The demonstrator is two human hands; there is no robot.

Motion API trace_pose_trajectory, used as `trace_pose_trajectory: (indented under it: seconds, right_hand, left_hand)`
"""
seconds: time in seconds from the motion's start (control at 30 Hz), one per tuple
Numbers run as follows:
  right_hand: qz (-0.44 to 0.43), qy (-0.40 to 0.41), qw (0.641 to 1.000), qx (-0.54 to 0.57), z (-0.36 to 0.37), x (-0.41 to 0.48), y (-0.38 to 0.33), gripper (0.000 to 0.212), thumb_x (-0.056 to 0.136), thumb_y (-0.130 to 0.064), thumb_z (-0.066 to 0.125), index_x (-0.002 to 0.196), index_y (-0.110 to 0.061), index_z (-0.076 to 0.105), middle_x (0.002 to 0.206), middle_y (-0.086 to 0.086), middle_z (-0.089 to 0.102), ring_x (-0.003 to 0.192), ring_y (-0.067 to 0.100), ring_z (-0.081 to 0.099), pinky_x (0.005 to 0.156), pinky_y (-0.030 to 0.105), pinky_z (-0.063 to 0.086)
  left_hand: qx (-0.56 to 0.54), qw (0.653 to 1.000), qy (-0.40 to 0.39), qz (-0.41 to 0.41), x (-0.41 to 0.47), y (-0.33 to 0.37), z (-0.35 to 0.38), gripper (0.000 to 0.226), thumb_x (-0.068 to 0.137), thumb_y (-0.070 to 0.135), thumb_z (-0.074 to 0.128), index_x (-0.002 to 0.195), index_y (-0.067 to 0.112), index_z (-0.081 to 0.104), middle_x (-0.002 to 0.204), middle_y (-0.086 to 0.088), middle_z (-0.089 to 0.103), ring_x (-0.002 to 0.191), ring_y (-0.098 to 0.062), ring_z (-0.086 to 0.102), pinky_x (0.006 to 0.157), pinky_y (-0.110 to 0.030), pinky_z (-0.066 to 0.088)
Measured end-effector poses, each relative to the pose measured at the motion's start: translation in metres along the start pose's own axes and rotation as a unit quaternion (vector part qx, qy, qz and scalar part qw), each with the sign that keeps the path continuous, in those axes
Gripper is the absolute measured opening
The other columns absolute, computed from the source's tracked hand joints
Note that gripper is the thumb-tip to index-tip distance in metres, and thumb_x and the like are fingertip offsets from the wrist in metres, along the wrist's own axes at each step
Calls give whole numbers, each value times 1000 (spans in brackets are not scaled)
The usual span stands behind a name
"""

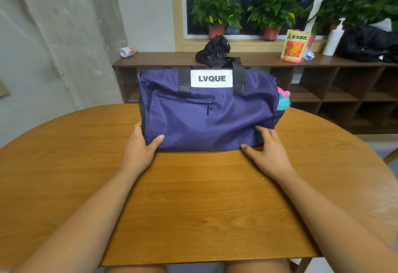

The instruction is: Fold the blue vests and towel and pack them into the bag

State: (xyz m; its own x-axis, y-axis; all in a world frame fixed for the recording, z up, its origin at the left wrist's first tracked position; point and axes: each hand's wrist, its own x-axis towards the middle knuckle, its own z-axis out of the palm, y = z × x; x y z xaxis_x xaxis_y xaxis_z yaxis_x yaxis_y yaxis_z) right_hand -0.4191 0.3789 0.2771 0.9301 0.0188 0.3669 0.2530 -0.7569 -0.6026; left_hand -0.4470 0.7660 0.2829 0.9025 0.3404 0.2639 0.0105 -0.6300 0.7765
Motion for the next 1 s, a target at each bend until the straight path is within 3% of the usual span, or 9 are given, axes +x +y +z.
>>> trace_pose_trajectory:
  seconds: [0.33, 0.53, 0.67, 0.77, 0.83, 1.0]
  right_hand:
    - [12, 4, 1000, -26, 23, 48, 6, 85, 80, -51, 86, 151, -22, 49, 145, 2, 51, 134, 22, 52, 114, 42, 47]
    - [10, 4, 999, -42, 30, 52, 3, 88, 75, -56, 86, 148, -22, 48, 145, 2, 50, 136, 24, 50, 113, 48, 47]
    - [-6, -1, 999, -43, 29, 45, -2, 82, 77, -62, 77, 143, -20, 53, 140, 4, 50, 134, 28, 51, 113, 47, 47]
    - [-56, -71, 983, -160, 5, 63, -23, 74, 84, -62, 74, 140, -20, 52, 134, 6, 51, 124, 34, 54, 103, 52, 50]
    - [-105, -98, 965, -219, -22, 88, -43, 68, 86, -66, 69, 134, -19, 58, 124, 7, 56, 114, 34, 58, 94, 49, 52]
    - [-174, -120, 956, -204, -72, 159, -100, 52, 90, -70, 61, 116, -25, 70, 103, -3, 62, 100, 24, 61, 78, 44, 54]
  left_hand:
    - [18, 1000, -2, 9, 53, -7, 18, 83, 91, 54, 76, 154, 17, 37, 150, -7, 56, 134, -31, 55, 105, -45, 50]
    - [15, 1000, -1, 21, 62, -9, 22, 73, 91, 44, 79, 147, 14, 42, 144, -10, 59, 130, -34, 57, 96, -39, 47]
    - [-6, 1000, -9, 1, 59, -15, 17, 98, 81, 58, 84, 157, 24, 33, 153, -2, 53, 137, -25, 55, 110, -45, 49]
    - [-45, 998, -20, 24, 73, -4, -5, 119, 70, 63, 91, 162, 37, 19, 165, 10, 37, 146, -10, 45, 117, -41, 44]
    - [-32, 997, -14, 61, 98, 18, -25, 125, 69, 55, 94, 164, 34, 15, 166, 11, 32, 147, -6, 41, 118, -37, 42]
    - [51, 992, -46, 111, 165, 95, -64, 119, 72, 56, 92, 164, 31, 21, 160, 9, 34, 148, -9, 38, 123, -43, 38]
